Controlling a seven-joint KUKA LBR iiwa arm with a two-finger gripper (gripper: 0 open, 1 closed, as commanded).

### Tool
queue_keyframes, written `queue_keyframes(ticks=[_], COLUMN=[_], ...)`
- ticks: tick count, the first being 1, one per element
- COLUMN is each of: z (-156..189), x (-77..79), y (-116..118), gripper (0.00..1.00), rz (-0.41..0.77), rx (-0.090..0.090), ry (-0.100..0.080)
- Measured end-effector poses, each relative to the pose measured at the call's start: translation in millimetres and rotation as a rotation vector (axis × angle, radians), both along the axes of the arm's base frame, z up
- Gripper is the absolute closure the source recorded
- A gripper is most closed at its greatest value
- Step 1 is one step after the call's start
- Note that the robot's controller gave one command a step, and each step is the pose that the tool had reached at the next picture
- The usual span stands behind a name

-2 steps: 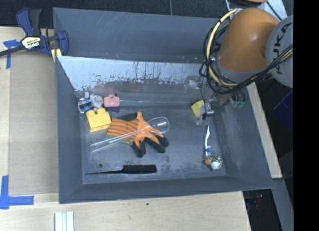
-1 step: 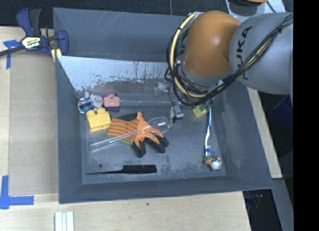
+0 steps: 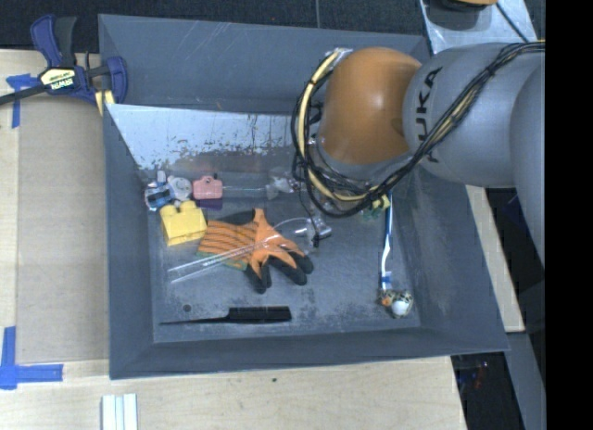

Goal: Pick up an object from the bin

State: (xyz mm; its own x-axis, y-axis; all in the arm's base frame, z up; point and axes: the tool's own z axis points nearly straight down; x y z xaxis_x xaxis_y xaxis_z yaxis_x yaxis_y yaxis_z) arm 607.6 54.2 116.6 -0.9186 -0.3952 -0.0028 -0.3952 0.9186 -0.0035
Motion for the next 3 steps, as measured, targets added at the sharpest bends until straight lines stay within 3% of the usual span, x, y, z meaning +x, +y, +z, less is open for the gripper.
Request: queue_keyframes(ticks=[1,2,3], z=[-45.5,-44.7,-44.7], x=[-16.8,-14.1,-14.1], y=[82.9,69.1,69.1], gripper=[0.0,1.0,1.0], rz=[-0.014,0.074,0.074], rx=[0.004,-0.001,-0.001], ry=[-0.013,-0.015,-0.015])
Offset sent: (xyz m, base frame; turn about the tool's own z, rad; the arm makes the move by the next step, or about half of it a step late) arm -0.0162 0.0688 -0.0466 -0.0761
